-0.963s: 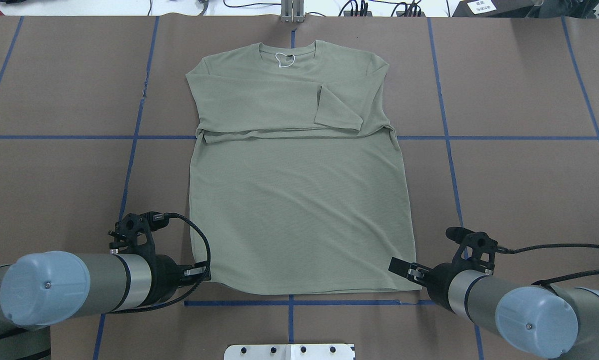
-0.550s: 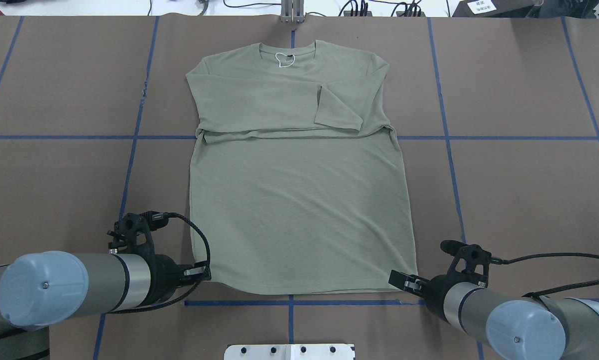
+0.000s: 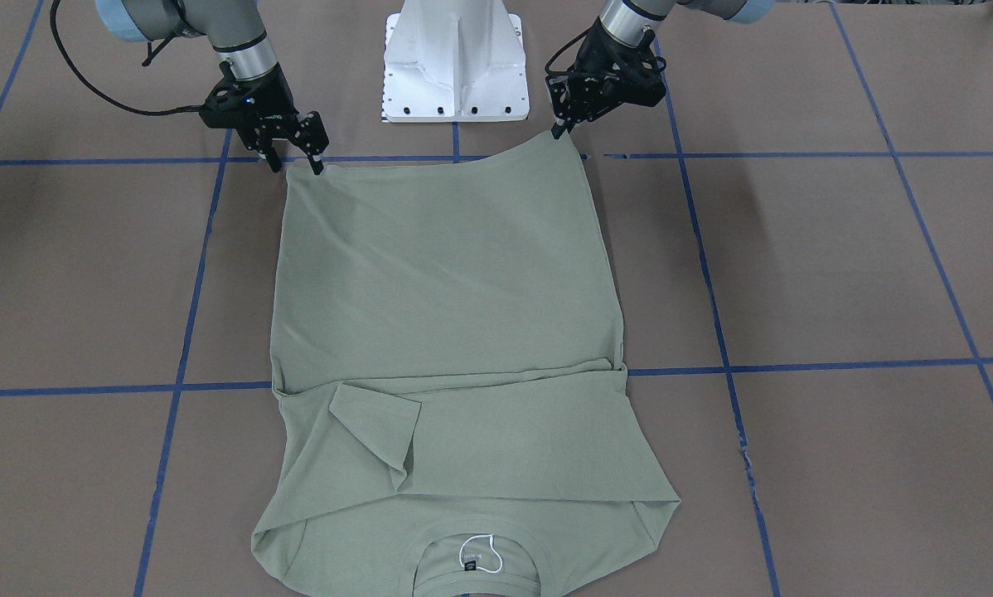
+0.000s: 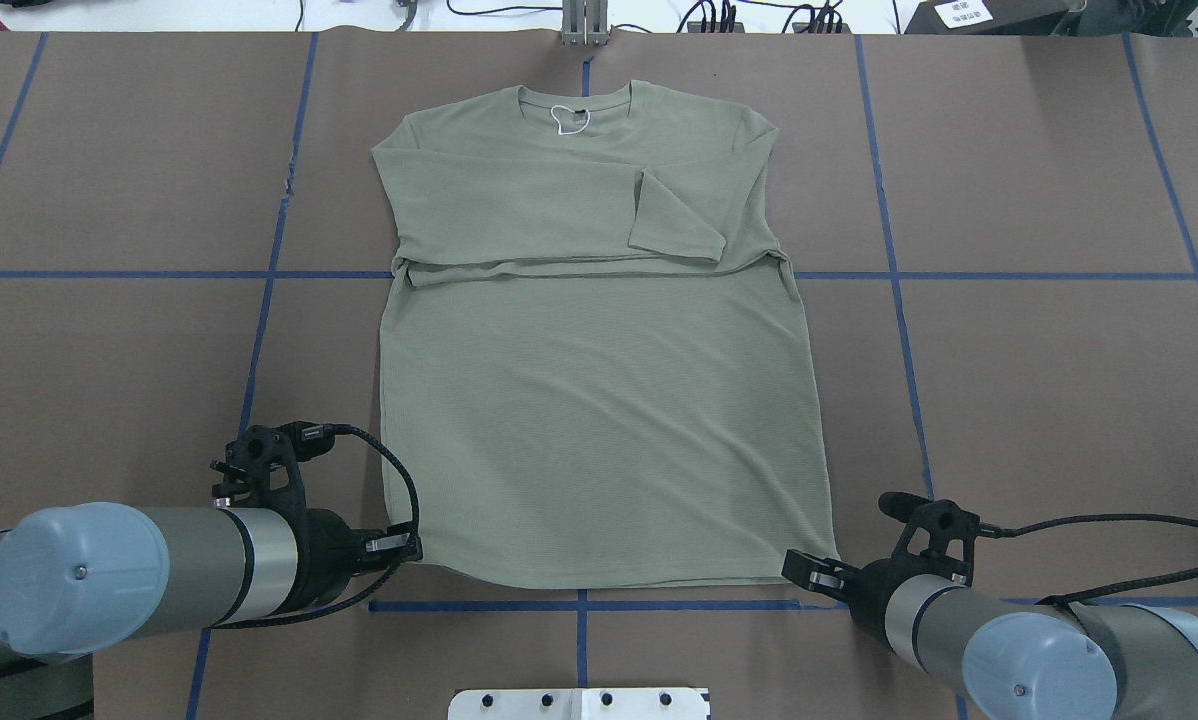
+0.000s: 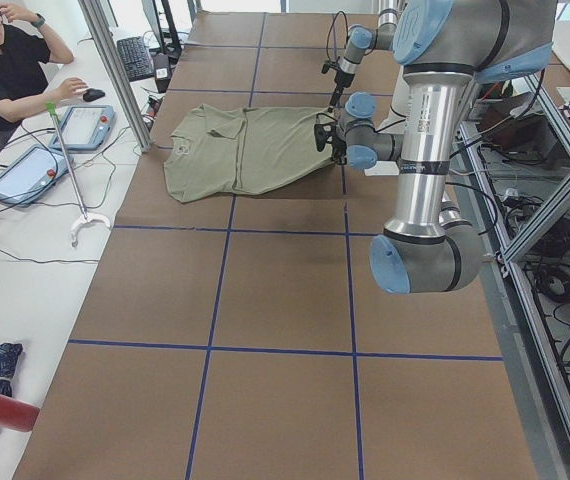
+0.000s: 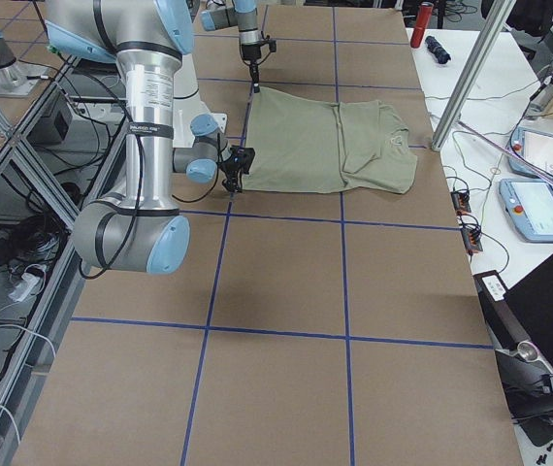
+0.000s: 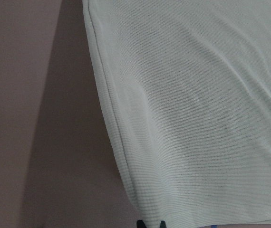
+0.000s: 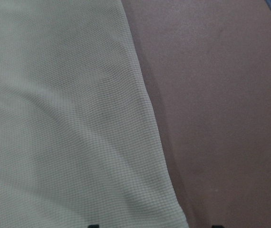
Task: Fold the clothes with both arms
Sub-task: 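Lower both grippers onto the hem corners and close them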
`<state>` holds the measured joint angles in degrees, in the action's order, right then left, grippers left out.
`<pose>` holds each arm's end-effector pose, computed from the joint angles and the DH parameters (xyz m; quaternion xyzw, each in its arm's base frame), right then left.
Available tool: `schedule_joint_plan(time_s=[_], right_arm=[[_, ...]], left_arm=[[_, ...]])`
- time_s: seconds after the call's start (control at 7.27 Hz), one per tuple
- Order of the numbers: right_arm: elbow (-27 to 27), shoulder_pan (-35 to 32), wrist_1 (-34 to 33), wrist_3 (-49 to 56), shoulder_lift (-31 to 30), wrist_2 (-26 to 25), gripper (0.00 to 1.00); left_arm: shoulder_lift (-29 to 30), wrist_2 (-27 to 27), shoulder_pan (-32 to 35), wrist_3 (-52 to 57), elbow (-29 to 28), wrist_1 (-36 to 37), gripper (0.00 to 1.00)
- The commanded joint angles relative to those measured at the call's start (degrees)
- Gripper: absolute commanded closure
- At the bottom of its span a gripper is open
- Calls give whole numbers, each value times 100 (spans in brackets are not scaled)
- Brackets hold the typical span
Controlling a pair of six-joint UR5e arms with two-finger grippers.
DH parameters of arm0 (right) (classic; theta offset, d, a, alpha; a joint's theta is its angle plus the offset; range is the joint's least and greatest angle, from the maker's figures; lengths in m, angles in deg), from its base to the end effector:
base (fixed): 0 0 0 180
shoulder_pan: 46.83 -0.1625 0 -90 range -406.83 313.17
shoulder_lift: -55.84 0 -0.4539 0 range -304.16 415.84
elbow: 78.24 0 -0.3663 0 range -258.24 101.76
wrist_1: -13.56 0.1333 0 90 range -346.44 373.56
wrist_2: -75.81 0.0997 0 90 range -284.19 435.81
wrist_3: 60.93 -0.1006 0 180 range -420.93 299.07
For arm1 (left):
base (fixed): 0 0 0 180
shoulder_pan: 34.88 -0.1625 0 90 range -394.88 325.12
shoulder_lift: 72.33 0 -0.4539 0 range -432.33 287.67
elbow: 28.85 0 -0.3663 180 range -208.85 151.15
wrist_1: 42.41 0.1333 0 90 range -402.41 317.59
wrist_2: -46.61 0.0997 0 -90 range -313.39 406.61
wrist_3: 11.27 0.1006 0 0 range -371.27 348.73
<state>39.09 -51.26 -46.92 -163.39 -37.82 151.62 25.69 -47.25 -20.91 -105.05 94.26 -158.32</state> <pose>-0.4308 -0.1918 0.4470 0.0791 -0.4509 0.1850 0.8696 0.4261 -0.2364 0.3184 0.0210 0.5522 -0.1102 0.8261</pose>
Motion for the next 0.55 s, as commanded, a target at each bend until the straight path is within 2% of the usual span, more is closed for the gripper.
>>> schedule_joint_plan(time_s=[0.0,0.14,0.28,0.41], right_arm=[[-17,4,-8,-2,23,-5,54],[-17,12,-8,-2,31,-5,82],[9,4,1,-2,49,3,100],[96,-14,1,-2,49,30,100]], left_arm=[[-11,-9,0,0,46,15,100],[-11,0,0,0,46,16,100],[-11,0,0,0,46,24,100],[-11,-9,0,0,46,24,100]])
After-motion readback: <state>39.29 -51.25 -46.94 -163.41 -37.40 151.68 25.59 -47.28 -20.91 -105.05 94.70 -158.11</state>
